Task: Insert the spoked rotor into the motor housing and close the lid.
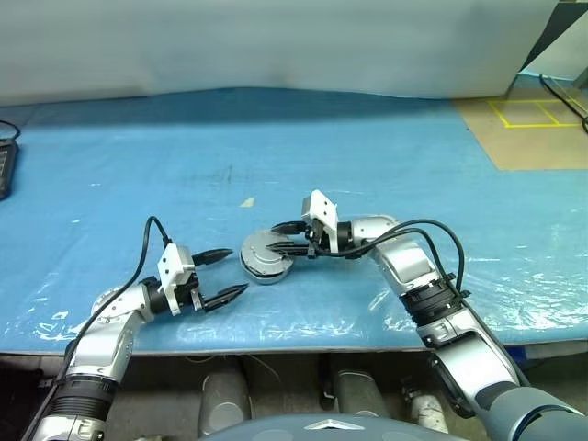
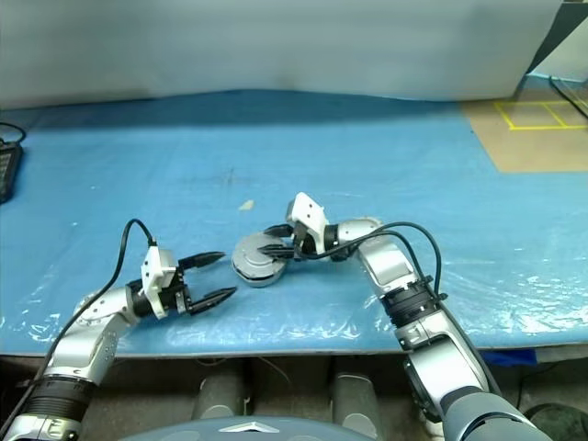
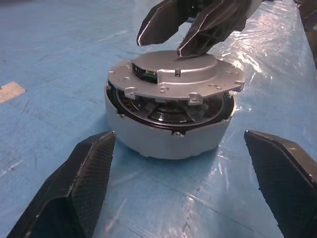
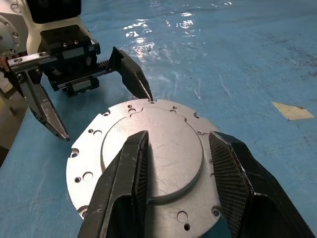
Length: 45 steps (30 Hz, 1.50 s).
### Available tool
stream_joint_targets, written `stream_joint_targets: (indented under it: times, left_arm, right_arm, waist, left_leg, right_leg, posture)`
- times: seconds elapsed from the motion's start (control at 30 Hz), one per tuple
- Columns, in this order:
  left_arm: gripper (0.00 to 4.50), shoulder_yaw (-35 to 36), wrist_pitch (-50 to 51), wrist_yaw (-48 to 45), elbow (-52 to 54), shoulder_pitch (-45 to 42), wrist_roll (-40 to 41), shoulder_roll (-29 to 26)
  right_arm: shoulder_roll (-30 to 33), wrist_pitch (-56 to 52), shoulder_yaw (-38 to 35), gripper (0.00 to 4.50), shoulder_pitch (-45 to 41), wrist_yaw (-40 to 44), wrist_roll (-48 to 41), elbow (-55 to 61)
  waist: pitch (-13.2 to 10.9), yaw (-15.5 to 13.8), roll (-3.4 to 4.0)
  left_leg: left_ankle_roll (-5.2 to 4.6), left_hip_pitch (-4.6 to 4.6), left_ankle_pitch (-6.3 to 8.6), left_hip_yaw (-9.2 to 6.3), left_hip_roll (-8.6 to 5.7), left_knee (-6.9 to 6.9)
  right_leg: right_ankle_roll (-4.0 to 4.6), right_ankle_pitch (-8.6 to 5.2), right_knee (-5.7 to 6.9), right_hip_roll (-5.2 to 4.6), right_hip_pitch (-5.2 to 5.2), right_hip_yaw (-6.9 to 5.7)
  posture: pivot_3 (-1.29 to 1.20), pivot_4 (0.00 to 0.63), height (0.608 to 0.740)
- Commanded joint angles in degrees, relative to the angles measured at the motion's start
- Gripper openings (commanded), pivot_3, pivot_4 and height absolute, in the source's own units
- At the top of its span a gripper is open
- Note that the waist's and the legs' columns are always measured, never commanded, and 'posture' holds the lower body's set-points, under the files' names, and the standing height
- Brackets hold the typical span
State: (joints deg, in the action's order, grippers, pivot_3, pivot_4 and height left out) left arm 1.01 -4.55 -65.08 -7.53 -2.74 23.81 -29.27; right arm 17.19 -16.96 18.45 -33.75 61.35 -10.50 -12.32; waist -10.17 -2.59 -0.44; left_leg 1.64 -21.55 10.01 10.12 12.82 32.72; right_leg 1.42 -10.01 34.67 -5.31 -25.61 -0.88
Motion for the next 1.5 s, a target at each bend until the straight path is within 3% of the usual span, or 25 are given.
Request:
stream_joint_targets:
  times: [0.03, 0.3, 0.4, 0.53, 0.6, 1.17, 1.37, 1.5]
  left_arm:
    - [4.36, 1.3, -0.3, -1.2, 0.0, -1.1, 0.9, -0.7]
    - [4.36, 1.3, -0.2, -0.9, 1.2, 0.4, 0.8, -0.5]
    - [4.36, 1.3, -0.3, -0.5, 1.8, 1.2, 0.7, -0.4]
    - [4.36, 1.2, -0.3, -0.3, 2.1, 1.6, 0.7, -0.3]
    - [4.36, 1.1, -0.2, -0.2, 2.2, 1.6, 0.7, -0.3]
    - [4.36, 2.1, -0.1, 1.1, 4.6, 5.0, 0.5, -1.2]
    - [4.36, 2.6, -0.2, 1.8, 5.2, 6.0, 0.6, -1.5]
    - [4.36, 2.4, -0.3, 2.0, 4.8, 5.5, 0.5, -1.3]
  right_arm:
    - [-0.1, -0.7, -1.7, 1.96, -0.9, -0.1, -1.7, 3.5]
    - [-0.6, -3.2, -1.4, 1.96, -1.0, 0.9, -3.1, 5.0]
    - [-0.6, -3.5, -1.3, 2.58, -1.1, 1.4, -3.4, 5.2]
    - [-0.8, -2.1, -0.7, 4.01, -0.7, 0.3, -1.7, 4.2]
    - [-0.5, -1.6, 0.1, 4.47, -0.3, 0.3, -0.9, 4.1]
    - [-2.7, 2.7, 4.0, 4.47, 0.7, 0.5, 2.1, 0.7]
    - [-4.0, 5.0, 4.0, 2.97, 0.0, 0.0, 3.2, -2.5]
    - [-3.7, 5.7, 4.1, 2.96, 0.1, -0.1, 3.6, -2.4]
  waist:
    - [0.0, 0.0, 0.00]
    - [0.0, 0.0, 0.00]
    - [0.0, 0.0, 0.00]
    - [0.0, -0.1, 0.00]
    - [0.0, -0.1, 0.00]
    - [0.0, 0.1, 0.00]
    - [0.0, 0.1, 0.00]
    - [0.0, 0.1, 0.00]
  left_leg:
    - [0.02, 0.00, 0.01, 0.00, 0.00, 0.00]
    - [0.10, 0.01, 0.06, 0.00, 0.02, 0.00]
    - [0.11, 0.02, 0.06, 0.00, 0.04, 0.00]
    - [0.11, 0.02, 0.06, 0.00, 0.03, 0.00]
    - [0.11, 0.02, 0.06, 0.00, 0.03, 0.00]
    - [0.14, 0.06, 0.08, 0.00, 0.05, -0.01]
    - [0.16, 0.09, 0.09, 0.00, 0.05, -0.03]
    - [0.16, 0.13, 0.10, 0.00, 0.06, -0.03]
  right_leg:
    - [0.02, -0.01, 0.00, 0.01, 0.00, 0.01]
    - [0.11, -0.06, -0.01, 0.03, -0.01, 0.00]
    - [0.11, -0.06, 0.00, 0.05, -0.01, 0.00]
    - [0.11, -0.06, 0.00, 0.04, -0.01, 0.00]
    - [0.11, -0.06, 0.00, 0.04, -0.01, 0.01]
    - [0.09, -0.08, 0.00, 0.10, -0.01, 0.05]
    - [0.10, -0.08, -0.01, 0.12, -0.01, 0.08]
    - [0.10, -0.08, 0.01, 0.14, 0.00, 0.11]
  posture:
    - [0.00, 0.150, 0.740]
    - [0.00, 0.150, 0.740]
    - [0.00, 0.150, 0.740]
    - [0.00, 0.150, 0.740]
    - [0.00, 0.150, 0.740]
    - [0.00, 0.150, 0.740]
    - [0.00, 0.150, 0.740]
    - [0.00, 0.150, 0.740]
